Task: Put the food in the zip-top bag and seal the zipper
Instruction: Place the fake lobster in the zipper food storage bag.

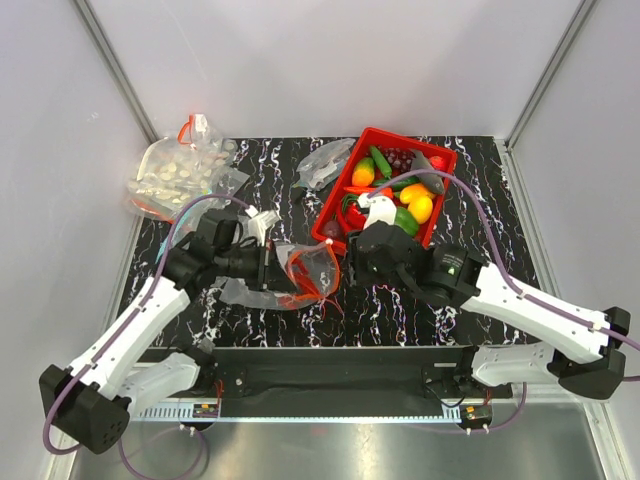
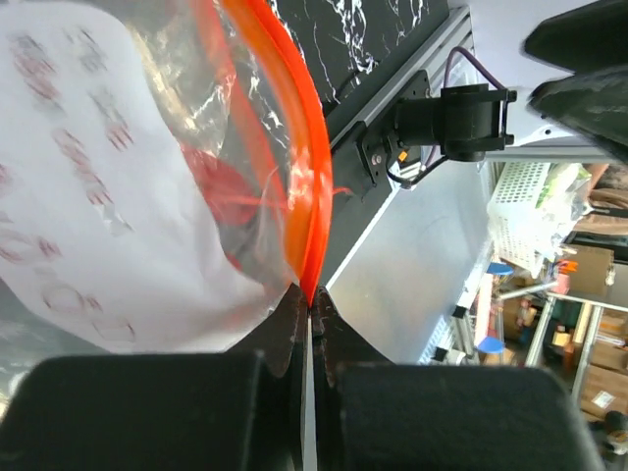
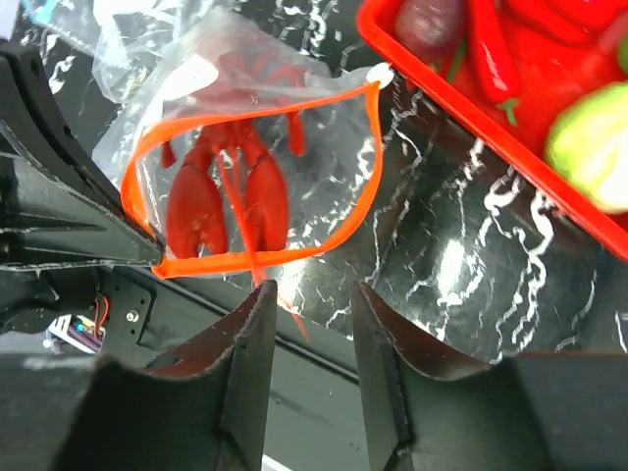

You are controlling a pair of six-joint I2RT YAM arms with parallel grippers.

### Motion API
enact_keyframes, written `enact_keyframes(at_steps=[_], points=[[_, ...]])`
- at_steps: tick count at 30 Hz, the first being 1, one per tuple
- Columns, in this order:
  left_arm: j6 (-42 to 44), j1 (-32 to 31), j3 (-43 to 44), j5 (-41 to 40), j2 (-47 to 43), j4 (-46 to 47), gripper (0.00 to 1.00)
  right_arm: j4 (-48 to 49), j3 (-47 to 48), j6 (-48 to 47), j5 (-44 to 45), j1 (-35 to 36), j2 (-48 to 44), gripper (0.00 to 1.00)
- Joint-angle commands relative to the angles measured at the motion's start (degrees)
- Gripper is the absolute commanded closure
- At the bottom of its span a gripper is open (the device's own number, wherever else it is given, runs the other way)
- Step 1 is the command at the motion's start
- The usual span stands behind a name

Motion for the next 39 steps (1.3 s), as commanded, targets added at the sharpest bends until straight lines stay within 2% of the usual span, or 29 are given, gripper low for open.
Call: enact_keyframes(at_steps=[1,5,7,11,12,15,20,25,26,30,31,39], points=[[2.23,0.46,5.32,0.95,-2.50,0.64,1.00,7.97,0.60,-6.35,-5.87,-1.14,0.48,0.55],[2.94,0.55,6.73,0.07,-3.73,-1.57,1.00,10.08,2.01,-7.59,-14.66,-2.37,4.87,0.49],[3.11,0.64,6.82,0.07,-4.43,-2.19,1.00,11.74,1.32,-7.68,-19.48,-2.46,7.42,0.48],[3.82,0.55,7.26,-0.20,-5.23,-3.51,1.00,15.61,-0.36,-6.98,-20.74,-2.81,10.15,0.45],[3.99,0.64,7.52,-0.11,-5.49,-4.03,1.00,16.14,-0.88,-6.89,-21.61,-3.16,10.67,0.40],[4.52,0.64,7.61,-0.55,-6.02,-5.00,1.00,17.21,-0.80,-6.01,-24.94,-4.13,12.43,0.43],[4.78,0.64,7.88,-1.08,-6.55,-5.53,1.00,16.76,-0.36,-4.78,-29.79,-4.13,15.77,0.43],[5.31,0.64,8.58,-1.17,-6.72,-6.32,1.00,18.70,-3.08,-4.34,-31.90,-4.13,15.34,0.55],[5.31,0.55,8.84,-1.16,-6.81,-6.41,1.00,18.87,-3.17,-4.43,-32.08,-4.13,15.34,0.68],[5.75,0.55,8.93,-0.64,-6.81,-6.94,1.00,21.07,-2.82,-5.31,-34.71,-4.13,16.12,0.98],[5.75,0.64,8.85,-0.38,-6.72,-6.94,1.00,21.68,-2.65,-5.48,-35.15,-4.13,16.39,1.00],[6.72,0.64,7.61,1.38,-7.60,-8.08,1.00,28.80,1.56,-6.98,-37.79,-4.13,21.30,1.00]])
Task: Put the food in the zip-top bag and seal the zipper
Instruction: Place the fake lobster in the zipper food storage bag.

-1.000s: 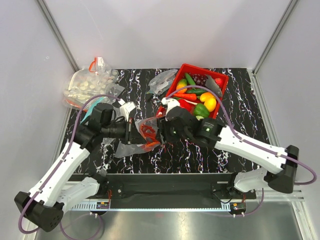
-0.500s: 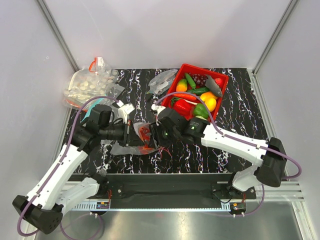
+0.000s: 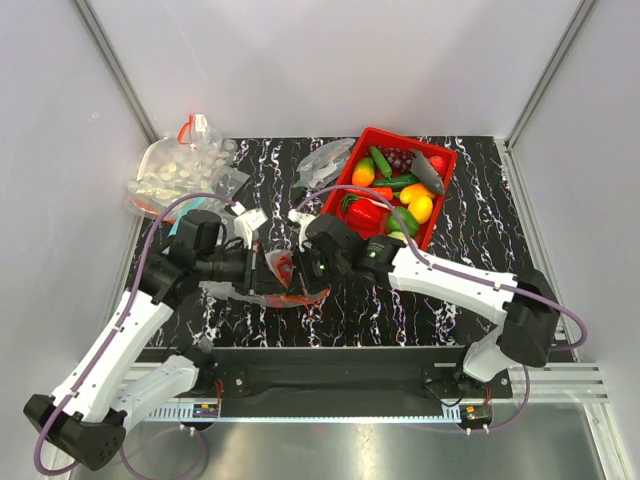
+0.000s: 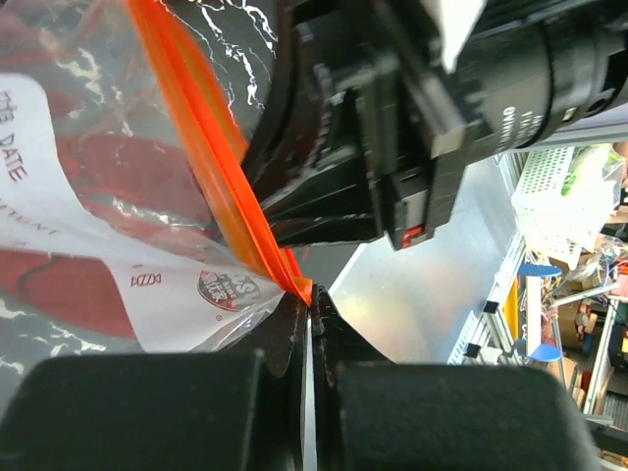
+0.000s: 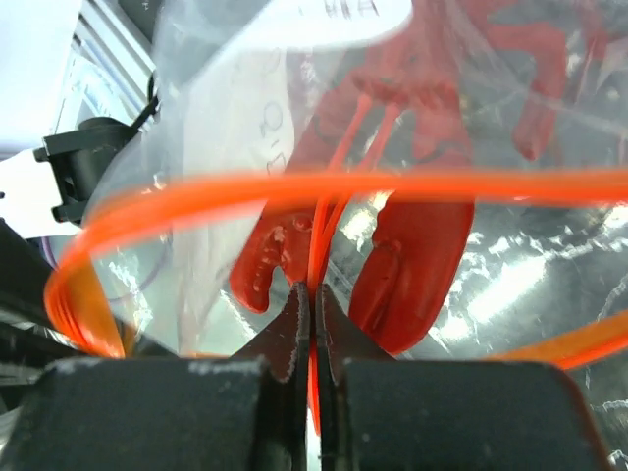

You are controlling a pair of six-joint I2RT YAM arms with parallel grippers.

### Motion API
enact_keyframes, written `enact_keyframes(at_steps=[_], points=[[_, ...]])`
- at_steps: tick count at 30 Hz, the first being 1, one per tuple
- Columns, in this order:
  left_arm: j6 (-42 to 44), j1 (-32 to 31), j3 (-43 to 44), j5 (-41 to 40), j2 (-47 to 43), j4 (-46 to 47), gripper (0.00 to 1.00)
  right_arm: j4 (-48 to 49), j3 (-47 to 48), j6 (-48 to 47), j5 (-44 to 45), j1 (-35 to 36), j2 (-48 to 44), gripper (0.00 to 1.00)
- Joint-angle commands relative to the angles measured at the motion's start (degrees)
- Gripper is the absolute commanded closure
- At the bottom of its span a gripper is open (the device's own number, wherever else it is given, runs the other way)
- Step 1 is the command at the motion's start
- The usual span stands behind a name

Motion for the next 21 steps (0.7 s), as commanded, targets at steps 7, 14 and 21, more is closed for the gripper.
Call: enact_keyframes(at_steps=[7,14,21], points=[[3.12,0.05,2.04,3.49,-2.21,-1.60,1.00,8.01,7.97,-9.14,-1.84,-0.13,5.40,1.00],[4.97,0.14,3.27,6.03,-2.64,-3.37,1.00,15.21,3.42,-17.24,-3.85,-0.04,2.86,1.00],[5.85,0.14,5.12,4.46,-2.03,-4.33,1.00,10.30,7.35,-16.83,-8.34,-0.13,5.04,1.00]])
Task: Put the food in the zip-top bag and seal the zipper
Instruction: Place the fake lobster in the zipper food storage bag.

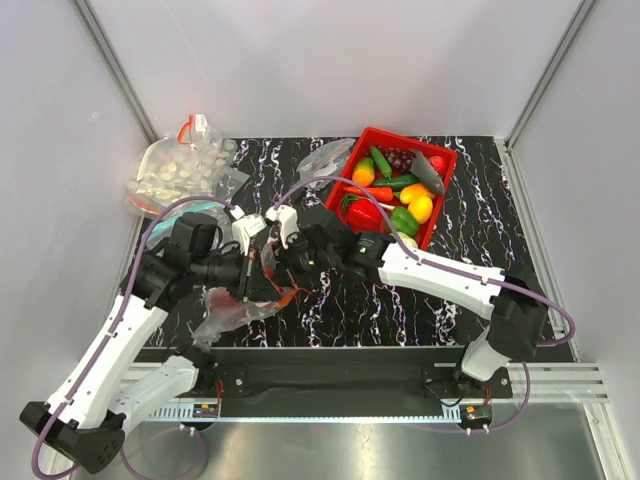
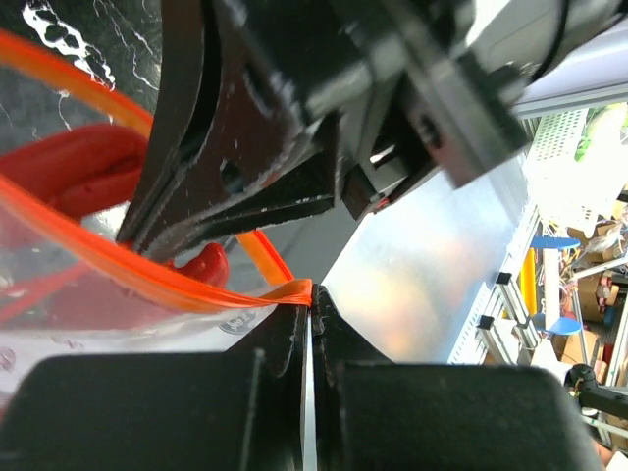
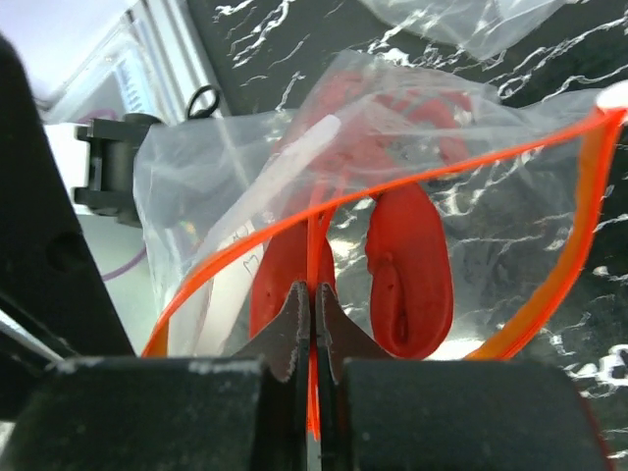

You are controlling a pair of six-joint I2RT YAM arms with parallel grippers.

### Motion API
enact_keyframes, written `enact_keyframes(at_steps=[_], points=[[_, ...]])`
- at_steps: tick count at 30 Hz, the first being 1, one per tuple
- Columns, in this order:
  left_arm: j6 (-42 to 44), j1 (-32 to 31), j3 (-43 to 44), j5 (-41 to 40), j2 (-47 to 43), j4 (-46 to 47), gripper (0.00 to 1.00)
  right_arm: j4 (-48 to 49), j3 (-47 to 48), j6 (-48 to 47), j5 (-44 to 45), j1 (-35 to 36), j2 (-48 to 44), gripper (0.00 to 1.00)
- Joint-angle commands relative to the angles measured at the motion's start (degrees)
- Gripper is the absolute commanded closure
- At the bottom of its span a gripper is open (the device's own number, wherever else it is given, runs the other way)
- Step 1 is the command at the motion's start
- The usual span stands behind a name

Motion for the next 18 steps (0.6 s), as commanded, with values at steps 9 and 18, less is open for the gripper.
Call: enact_keyframes(at_steps=[9,18], points=[[-1.48,-0.11,-2.23,2.90,-2.32,7.19,1.00,-0.98,4.21,28.07,0.07,-0.13,3.25,1.00],[-3.50,-1.68,-4.34,1.58,-2.94,11.85,1.00,4.30,-2.65,56.12,7.87,0.39,1.85,1.00]])
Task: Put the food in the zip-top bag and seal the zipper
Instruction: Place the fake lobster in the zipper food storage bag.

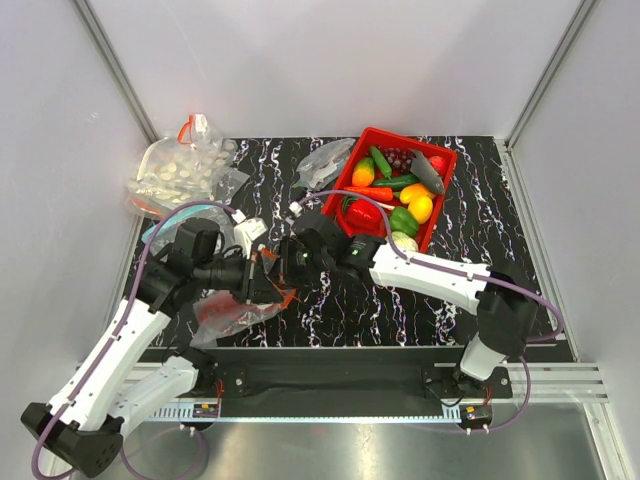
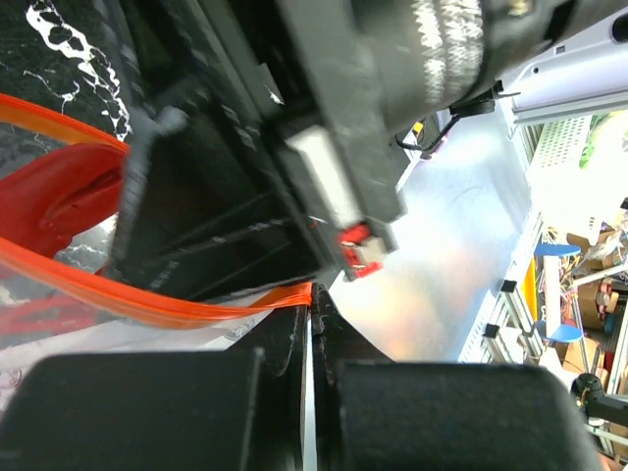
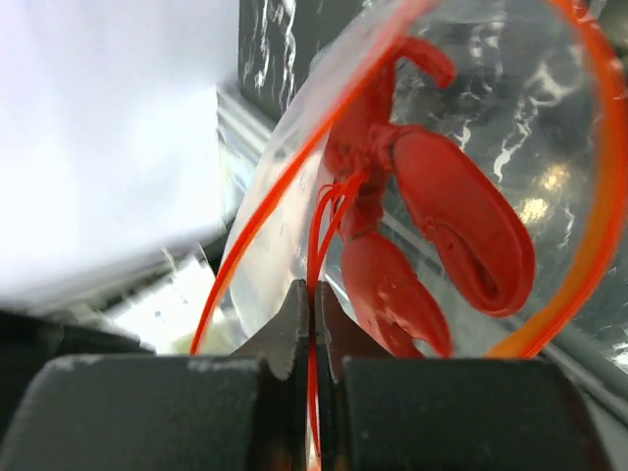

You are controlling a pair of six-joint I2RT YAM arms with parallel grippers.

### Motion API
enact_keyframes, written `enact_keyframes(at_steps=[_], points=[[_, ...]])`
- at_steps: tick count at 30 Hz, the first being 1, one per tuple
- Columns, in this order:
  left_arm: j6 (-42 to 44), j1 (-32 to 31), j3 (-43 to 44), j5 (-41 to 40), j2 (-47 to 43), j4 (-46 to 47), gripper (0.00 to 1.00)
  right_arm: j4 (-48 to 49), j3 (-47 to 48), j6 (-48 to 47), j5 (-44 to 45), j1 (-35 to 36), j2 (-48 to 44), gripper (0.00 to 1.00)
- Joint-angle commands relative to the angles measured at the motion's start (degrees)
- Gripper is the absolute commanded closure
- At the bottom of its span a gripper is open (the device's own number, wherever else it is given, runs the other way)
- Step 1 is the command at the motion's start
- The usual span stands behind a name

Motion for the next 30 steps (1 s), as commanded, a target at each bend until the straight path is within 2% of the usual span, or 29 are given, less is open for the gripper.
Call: enact_keyframes(at_steps=[1,5,8,22,26,27,30], points=[[-2.04,-1.62,0.10,2.08,-1.23,7.57,1.00,2.59,-2.46,16.35,8.32,0.83,-1.94,1.00],[-3.27,-3.47,0.10,2.08,-1.50,9.50,1.00,8.82,-11.66,24.62,18.94,1.10,-8.86,1.00],[-4.32,-4.79,-0.16,2.17,-1.58,11.08,1.00,7.09,-11.97,27.01,24.23,1.71,-10.38,1.00],[-6.26,-7.60,-2.27,2.79,-1.32,16.18,1.00,6.99,-8.53,26.05,26.00,5.75,-6.34,1.00],[-5.91,-7.60,-2.28,2.70,-2.37,15.83,1.00,4.97,-9.23,20.34,28.28,5.76,-9.23,0.85],[-5.82,-7.51,-2.10,2.70,-2.72,15.75,1.00,4.45,-9.58,17.54,28.81,5.76,-10.02,0.72],[-5.73,-7.60,-2.45,2.52,-3.52,15.66,1.00,5.75,-12.92,10.17,29.34,5.67,-13.71,0.48]])
